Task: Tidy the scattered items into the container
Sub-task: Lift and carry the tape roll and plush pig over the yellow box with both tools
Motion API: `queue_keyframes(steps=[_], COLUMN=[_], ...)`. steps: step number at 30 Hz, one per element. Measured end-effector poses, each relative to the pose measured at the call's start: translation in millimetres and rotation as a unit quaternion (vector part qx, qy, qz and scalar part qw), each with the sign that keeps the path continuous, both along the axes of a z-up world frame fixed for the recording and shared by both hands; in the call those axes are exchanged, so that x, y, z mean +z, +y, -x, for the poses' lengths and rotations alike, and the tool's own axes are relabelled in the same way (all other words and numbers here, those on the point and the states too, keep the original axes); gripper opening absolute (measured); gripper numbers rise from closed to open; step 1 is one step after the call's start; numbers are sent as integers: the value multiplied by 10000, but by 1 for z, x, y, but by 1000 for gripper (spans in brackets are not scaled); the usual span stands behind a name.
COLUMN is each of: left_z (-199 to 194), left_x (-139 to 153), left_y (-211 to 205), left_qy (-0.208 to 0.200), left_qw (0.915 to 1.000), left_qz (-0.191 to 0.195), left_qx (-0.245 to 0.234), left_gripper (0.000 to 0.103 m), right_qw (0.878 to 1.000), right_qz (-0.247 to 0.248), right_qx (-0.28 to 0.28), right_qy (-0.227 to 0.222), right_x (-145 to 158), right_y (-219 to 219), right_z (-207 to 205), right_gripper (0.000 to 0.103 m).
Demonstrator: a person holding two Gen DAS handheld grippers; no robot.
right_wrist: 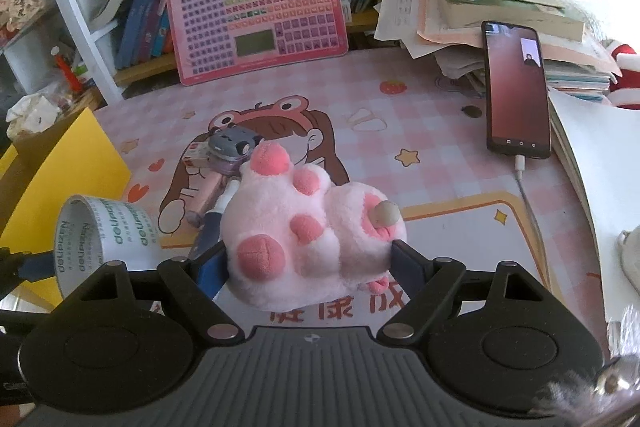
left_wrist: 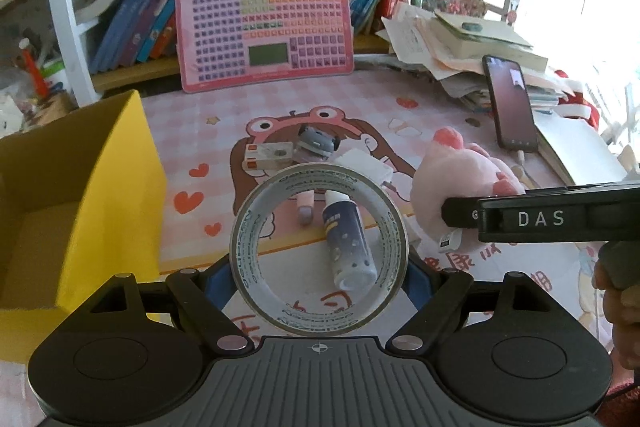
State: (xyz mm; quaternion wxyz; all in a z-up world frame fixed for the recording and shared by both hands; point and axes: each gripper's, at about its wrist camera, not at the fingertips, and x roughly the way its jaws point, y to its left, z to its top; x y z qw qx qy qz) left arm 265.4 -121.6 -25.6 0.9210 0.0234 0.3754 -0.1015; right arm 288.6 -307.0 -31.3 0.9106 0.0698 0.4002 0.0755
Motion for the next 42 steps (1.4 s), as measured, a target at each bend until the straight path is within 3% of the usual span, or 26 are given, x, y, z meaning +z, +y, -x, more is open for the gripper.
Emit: queue_keyframes(steps=[10,19,33,42], left_z=[39,83,128,149], left_x=[5,11,10,15], left_y=[26,81,169,214], left_qy=[-144,-32,22,-168], left_qw=[9991,9956,9951,9970], left_qz=[219,451,477,549], left_qx=[-339,-817,-864,-527], left_gripper=[84,84,84,84], right_qw=[9995,9983,9984,9989], right_qz=[188,387,344,392], right_qx=[-242,-424,-435,-28], right_qy=[-108,-124,-141,-267], right_x=[9,18,16,24], right_y=[28,84,169,215], right_z=[41,99,159,173], right_gripper=[82,82,82,82])
